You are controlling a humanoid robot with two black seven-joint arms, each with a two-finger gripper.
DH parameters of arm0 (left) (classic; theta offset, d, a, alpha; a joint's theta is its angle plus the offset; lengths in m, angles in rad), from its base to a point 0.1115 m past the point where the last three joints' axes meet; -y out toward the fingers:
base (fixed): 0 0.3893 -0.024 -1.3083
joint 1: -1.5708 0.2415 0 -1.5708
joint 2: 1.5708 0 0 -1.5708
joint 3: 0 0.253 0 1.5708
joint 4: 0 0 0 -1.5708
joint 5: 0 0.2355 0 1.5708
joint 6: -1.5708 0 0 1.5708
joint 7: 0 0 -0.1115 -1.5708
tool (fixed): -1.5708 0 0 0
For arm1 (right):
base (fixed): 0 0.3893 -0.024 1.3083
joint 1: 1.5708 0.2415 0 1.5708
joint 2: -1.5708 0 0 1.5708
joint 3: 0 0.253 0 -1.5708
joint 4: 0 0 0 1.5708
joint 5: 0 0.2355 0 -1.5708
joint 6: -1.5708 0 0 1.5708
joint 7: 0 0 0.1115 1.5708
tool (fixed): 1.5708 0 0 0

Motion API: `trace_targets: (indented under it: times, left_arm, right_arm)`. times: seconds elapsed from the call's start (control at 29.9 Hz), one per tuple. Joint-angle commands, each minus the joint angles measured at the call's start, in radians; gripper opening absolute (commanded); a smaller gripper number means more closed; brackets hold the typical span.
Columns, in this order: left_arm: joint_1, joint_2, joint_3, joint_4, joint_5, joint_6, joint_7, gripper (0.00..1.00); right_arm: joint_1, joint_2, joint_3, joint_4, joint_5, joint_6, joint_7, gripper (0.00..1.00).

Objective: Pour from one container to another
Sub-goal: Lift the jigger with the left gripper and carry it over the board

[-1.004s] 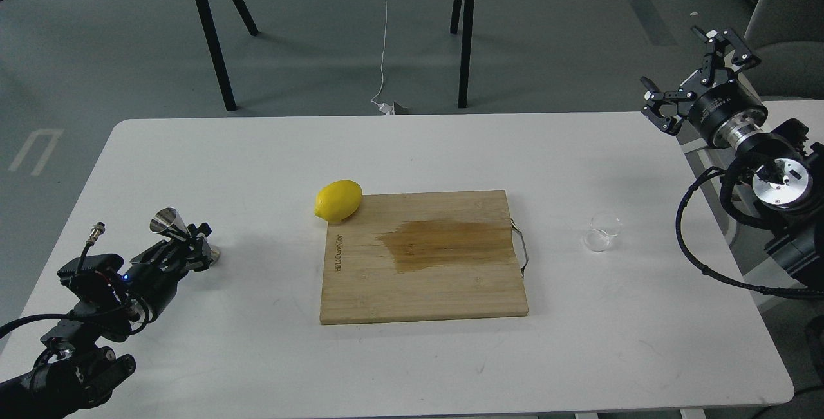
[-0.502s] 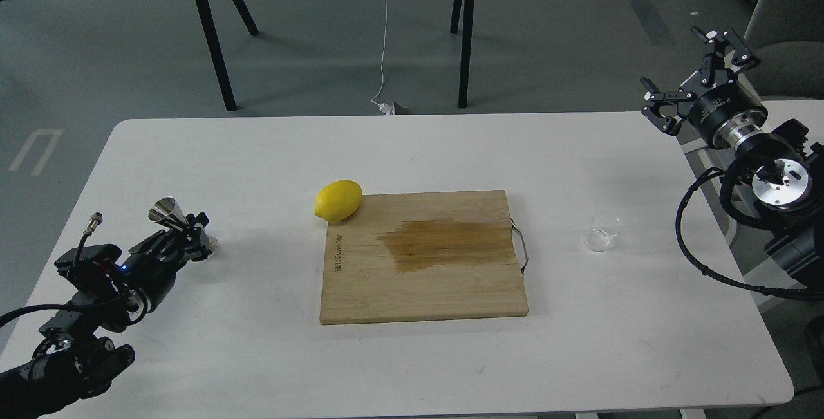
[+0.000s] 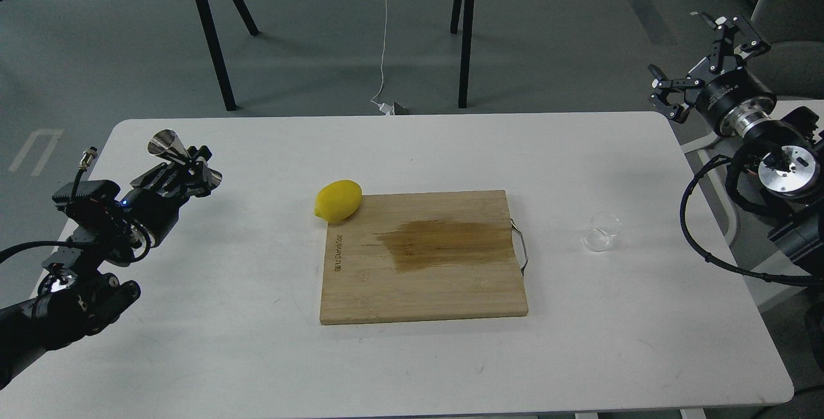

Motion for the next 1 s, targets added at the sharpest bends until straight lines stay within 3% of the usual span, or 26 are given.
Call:
trace_targets:
  times: [0.0, 0.3, 0.97]
  left_arm:
    - [-0.072, -0.006, 0.047, -0.005, 0.019, 0.000, 0.000, 0.19]
    - [-0.218, -0.078, 0.162, -0.038, 0.020, 0.000, 0.000, 0.19]
    - [-0.204, -0.355, 0.167, -0.094, 0.230, 0.000, 0.000, 0.19]
  right_arm:
    - [0.014, 0.011, -0.001, -0.011, -0.001, 0.000, -0.004, 1.00]
    - [0.024, 0.012, -0.057, -0.011, -0.001, 0.000, -0.004, 1.00]
    - [0.024, 0.048, -0.103, -0.100, 0.002, 0.000, -0.004, 1.00]
